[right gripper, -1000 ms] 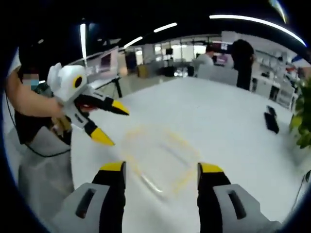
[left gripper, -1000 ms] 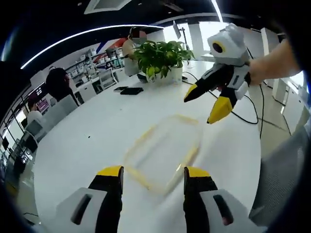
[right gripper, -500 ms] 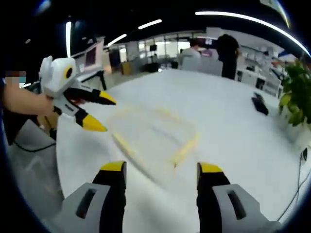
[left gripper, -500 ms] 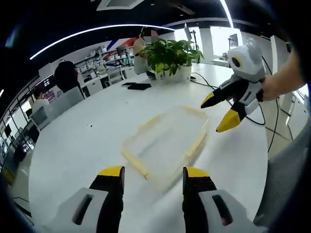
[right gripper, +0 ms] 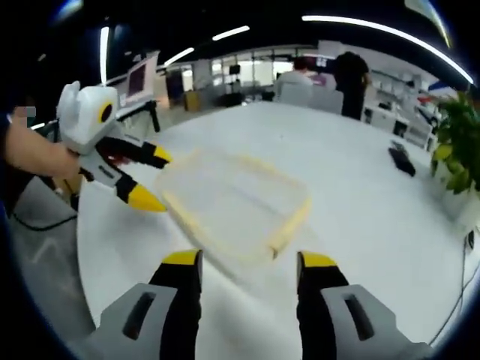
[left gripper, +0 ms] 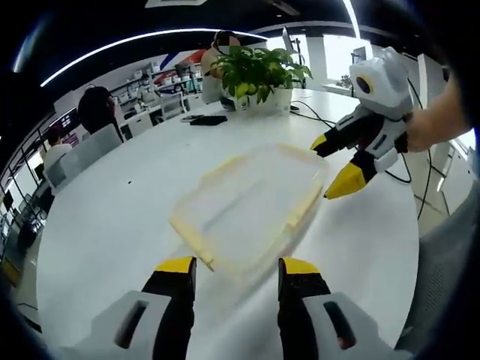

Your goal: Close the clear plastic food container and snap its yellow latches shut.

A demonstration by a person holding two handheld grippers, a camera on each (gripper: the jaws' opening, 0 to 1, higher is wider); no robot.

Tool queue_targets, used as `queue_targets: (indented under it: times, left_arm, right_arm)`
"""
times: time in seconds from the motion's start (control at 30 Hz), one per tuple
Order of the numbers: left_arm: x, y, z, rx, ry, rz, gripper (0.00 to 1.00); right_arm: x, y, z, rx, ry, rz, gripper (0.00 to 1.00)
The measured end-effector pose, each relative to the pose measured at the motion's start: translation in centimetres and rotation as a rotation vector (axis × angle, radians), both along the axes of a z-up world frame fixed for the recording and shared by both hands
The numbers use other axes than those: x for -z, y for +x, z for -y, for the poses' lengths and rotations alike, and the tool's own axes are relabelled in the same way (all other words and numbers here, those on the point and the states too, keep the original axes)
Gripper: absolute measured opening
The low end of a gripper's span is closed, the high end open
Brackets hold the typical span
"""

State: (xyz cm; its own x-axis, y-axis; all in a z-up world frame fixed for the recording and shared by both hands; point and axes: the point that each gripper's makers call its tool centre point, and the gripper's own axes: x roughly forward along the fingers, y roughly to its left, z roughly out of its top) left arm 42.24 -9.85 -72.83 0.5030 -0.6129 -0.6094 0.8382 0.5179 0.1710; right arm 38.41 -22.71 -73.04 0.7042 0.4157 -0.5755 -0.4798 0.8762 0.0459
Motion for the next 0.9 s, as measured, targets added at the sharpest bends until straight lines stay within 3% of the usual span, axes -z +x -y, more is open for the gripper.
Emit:
queue_targets:
  times: [0.17,0.27,0.63,0.9]
  left_arm:
    - [0.0,0.4,0.0,-0.006,-0.001,-0.006,0.34]
    - [0.0,0.3,0.0,-0.004,0.000,-0.005,0.34]
    - [0.1,0.5,0.0,0.003,0.003,-0.002,0.34]
    - [0.3,1.8,-0.4,0.017,0.024,0.014,0.33]
  right_arm:
    - [0.3,-0.1,-0.2,-0.004,-0.002,-0.002,0.45]
    - [0.2,0.0,-0.5,-0.016,-0.012,0.012,0.37]
    - [0.3,0.4,-0.3,0.000,-0.015,0.016,0.37]
    - [0.3,1.7,-0.6,-0.012,-0.028,0.021,0.36]
